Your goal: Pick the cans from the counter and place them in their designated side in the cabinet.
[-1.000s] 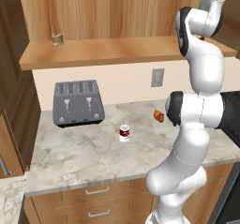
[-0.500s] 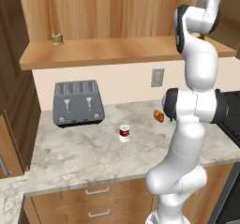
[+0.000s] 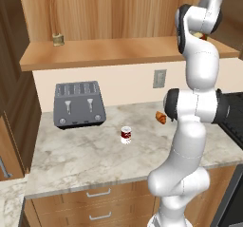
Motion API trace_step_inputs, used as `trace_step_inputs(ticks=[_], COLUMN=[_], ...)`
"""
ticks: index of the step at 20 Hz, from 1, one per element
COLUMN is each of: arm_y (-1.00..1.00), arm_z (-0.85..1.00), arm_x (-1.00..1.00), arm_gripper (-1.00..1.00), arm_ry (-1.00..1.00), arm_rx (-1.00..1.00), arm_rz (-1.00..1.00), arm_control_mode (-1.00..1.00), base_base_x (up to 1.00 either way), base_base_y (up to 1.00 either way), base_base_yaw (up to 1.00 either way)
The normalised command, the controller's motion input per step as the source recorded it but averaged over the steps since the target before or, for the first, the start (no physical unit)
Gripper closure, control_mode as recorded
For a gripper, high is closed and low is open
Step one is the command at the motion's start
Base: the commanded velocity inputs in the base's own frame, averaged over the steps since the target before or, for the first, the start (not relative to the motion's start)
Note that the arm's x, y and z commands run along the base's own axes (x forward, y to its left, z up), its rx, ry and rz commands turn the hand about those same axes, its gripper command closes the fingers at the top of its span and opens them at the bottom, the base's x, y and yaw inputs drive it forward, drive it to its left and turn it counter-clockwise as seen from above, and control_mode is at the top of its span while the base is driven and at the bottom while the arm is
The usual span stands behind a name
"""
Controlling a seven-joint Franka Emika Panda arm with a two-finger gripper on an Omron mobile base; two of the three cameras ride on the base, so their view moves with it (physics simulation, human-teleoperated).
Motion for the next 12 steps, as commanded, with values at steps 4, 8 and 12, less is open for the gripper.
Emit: trace_step_inputs(ticks=[4,8,12], arm_y=[-0.02,-0.09,-0.09], arm_z=[-0.07,0.00,0.00], arm_x=[0.10,0.07,0.09], arm_gripper=[-1.00,-1.00,-1.00], arm_ry=[0.02,0.00,0.00], arm_rx=[0.00,0.00,0.00], arm_rz=[0.00,0.00,0.01], arm_control_mode=[-1.00,-1.00,-1.00], base_base_x=[0.00,0.00,0.00], base_base_y=[0.00,0.00,0.00], base_base_yaw=[0.00,0.00,0.00])
